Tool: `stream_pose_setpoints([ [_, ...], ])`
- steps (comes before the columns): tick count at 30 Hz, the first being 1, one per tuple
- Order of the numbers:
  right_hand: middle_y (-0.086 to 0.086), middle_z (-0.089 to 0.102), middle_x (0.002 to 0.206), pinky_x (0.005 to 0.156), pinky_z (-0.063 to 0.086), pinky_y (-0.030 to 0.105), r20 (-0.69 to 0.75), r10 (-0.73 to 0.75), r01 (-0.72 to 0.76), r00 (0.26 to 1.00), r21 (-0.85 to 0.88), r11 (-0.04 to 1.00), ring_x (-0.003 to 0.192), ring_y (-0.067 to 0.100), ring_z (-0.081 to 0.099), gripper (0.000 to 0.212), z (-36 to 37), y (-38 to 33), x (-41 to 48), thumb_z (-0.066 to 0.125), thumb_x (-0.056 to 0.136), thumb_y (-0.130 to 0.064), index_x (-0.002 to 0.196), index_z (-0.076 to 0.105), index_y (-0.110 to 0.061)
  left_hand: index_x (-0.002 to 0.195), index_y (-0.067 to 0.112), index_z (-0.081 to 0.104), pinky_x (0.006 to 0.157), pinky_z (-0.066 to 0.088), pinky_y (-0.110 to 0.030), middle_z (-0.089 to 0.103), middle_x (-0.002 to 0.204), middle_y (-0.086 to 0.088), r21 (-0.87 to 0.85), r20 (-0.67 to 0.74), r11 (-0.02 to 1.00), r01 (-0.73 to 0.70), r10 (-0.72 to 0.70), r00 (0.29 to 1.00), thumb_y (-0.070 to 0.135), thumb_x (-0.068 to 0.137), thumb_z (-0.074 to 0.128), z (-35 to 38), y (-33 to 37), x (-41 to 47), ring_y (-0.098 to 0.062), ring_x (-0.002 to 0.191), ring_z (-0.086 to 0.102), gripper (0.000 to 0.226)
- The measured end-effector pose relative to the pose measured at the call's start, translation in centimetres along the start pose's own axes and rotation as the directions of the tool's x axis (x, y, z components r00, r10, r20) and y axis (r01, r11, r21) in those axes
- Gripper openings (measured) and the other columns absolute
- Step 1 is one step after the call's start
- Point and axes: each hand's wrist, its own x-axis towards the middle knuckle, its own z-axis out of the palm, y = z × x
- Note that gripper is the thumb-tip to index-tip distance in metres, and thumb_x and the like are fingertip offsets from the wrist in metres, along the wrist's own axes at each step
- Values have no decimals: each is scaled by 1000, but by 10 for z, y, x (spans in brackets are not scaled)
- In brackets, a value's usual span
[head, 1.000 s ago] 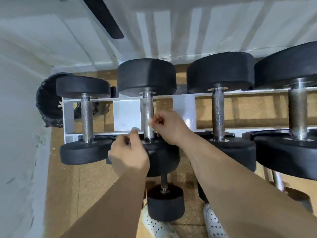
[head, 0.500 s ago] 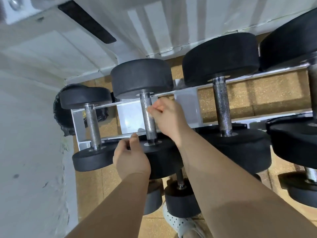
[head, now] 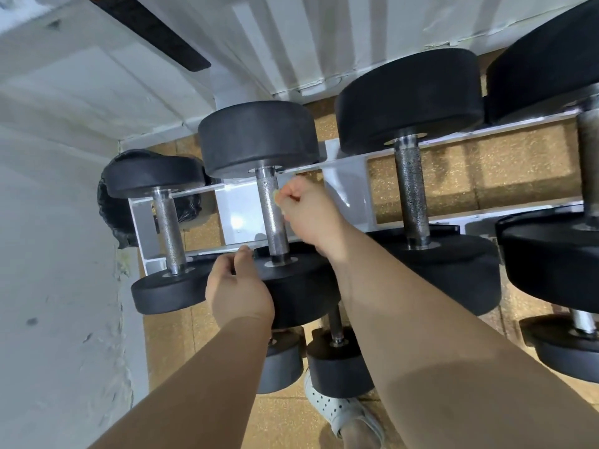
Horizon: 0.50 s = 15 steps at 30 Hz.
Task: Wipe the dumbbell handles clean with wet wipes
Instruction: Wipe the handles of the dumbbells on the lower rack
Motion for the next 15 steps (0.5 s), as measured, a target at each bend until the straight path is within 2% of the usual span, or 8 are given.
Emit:
stream_pose_setpoints([
  [2,-1,61,82,62,43,26,5,32,-32,999,4,999,75,16,56,17,2,-7,5,53,101,-26,89,59,-16,77,15,59,70,39,-35,52,74,1,4,5,1000,3,-3,1000,36,96,54,1,0,0,-17,67,47,29],
  [4,9,65,84,63,49,31,54,49,-46,997,-59,997,74,22,57,23,1,-1,-3,53,101,-27,93,62,-7,75,12,56,66,37,-35,48,69,0,17,10,1000,-1,1,1000,34,96,54,0,0,-1,-17,64,43,31],
  [6,25,69,96,79,55,41,140,70,-39,988,-212,976,84,37,64,30,-1,13,-15,56,99,-23,96,66,5,70,13,51,65,35,-35,44,67,0,17,13,1000,-11,10,1000,35,95,54,0,0,-1,-18,62,40,34],
  [8,22,71,102,89,55,39,227,110,-32,968,-321,947,96,33,67,25,-3,21,-19,59,97,-19,95,72,2,69,14,51,67,36,-36,45,69,0,19,12,1000,-13,13,1000,37,93,54,0,-2,0,-19,65,41,34],
  [10,16,73,101,87,55,36,201,104,-55,974,-237,970,94,26,68,18,-4,16,-13,61,96,-18,94,73,-5,67,15,50,68,37,-37,45,70,0,24,5,1000,-10,10,1000,40,91,54,0,-5,2,-20,67,42,35],
  [12,15,72,95,78,56,36,88,60,-56,994,-48,997,79,21,65,15,-3,6,-4,60,96,-17,91,69,-6,63,19,48,67,36,-36,44,70,0,23,5,1000,-9,9,1000,41,91,55,0,-6,4,-20,66,41,36],
  [15,1,68,82,70,51,28,-54,5,6,999,214,977,67,11,59,13,1,-6,7,61,95,-13,82,65,-14,54,24,43,65,32,-34,42,69,1,17,4,1000,-13,13,1000,40,91,56,0,-8,5,-19,64,39,42],
])
